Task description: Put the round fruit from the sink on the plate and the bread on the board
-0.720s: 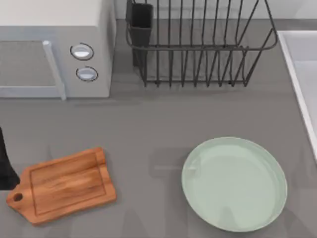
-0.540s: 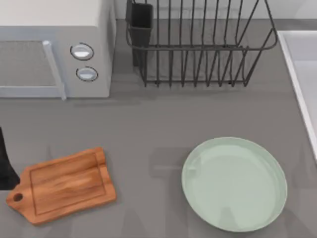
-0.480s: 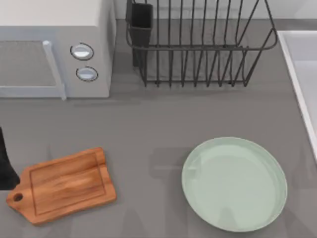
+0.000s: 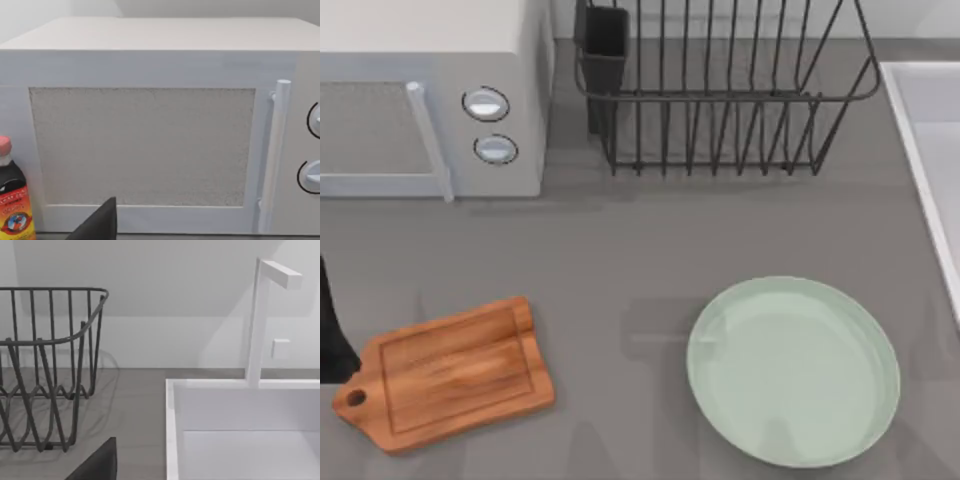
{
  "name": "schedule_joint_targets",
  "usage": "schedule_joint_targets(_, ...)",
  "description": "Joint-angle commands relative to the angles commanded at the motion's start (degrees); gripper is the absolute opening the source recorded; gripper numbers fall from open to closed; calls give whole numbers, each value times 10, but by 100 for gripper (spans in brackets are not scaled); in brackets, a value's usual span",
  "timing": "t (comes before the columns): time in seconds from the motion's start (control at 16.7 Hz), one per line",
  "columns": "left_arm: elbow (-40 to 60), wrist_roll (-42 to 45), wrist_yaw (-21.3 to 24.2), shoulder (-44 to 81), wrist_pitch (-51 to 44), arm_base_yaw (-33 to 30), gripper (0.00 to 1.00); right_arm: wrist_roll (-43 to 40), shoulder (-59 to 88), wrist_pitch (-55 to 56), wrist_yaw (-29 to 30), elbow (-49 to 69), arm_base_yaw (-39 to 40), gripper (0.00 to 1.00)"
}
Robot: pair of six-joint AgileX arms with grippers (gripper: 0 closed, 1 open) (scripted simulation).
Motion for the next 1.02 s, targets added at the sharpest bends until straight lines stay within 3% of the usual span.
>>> schedule_joint_targets(0.72, 0, 0, 0, 0, 0, 0, 100, 0, 0, 0, 0, 0, 0, 100)
schedule_joint_targets(1.02, 0, 0, 0, 0, 0, 0, 100, -17, 90, -56, 0, 83, -18, 100)
